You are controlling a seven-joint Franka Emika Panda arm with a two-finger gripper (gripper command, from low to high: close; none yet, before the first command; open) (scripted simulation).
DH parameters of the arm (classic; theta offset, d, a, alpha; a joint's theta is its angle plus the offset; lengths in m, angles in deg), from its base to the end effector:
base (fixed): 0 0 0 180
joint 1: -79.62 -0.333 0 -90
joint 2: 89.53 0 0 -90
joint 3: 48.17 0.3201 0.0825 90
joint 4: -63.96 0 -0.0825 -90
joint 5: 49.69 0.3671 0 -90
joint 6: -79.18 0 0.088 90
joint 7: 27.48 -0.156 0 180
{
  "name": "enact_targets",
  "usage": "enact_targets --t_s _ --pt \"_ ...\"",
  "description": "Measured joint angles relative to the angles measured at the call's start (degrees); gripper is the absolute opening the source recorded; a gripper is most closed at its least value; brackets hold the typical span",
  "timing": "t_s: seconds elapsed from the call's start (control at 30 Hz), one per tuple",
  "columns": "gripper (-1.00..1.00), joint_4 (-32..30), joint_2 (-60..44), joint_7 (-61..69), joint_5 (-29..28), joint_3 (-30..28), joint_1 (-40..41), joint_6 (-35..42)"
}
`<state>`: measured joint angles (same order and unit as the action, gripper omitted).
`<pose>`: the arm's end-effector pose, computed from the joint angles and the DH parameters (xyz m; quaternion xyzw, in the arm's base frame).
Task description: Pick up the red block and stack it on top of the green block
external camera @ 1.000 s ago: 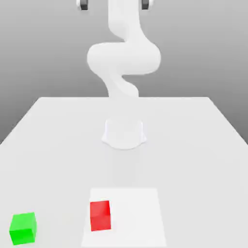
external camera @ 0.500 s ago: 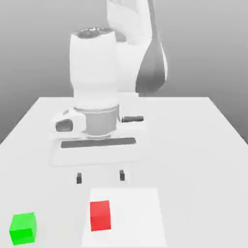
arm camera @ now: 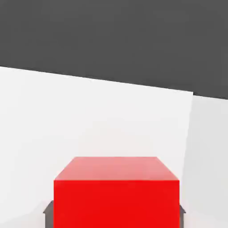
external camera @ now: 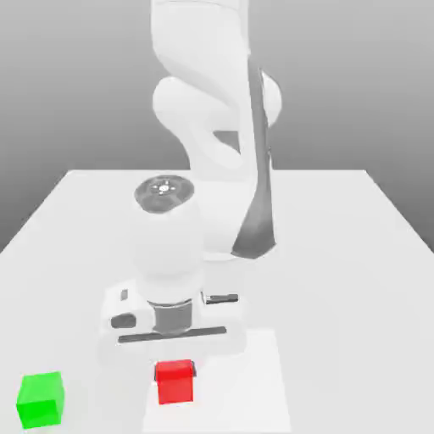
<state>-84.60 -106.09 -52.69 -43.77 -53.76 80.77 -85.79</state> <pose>0.4280 -0.0592 0.1272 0.9471 -0.3209 0.0001 0.0005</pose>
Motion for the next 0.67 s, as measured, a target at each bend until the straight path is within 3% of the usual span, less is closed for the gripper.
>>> enact_targets --t_s 0.17,0.4,0.53,0.57,0.67 --pt "-1.00 -0.7 8.7 -3.3 -3.2 -2.2 -0.6 8.0" --pt "-1.00 12.7 4.6 -17.0 0.8 -11.9 6.5 18.0" --pt "-1.00 15.3 -2.5 -16.3 5.4 -11.0 9.4 13.8" --pt "1.00 15.4 -4.2 -15.9 6.2 -10.1 10.3 12.3" --pt "1.00 15.4 -4.2 -15.9 6.2 -10.1 10.3 12.3"
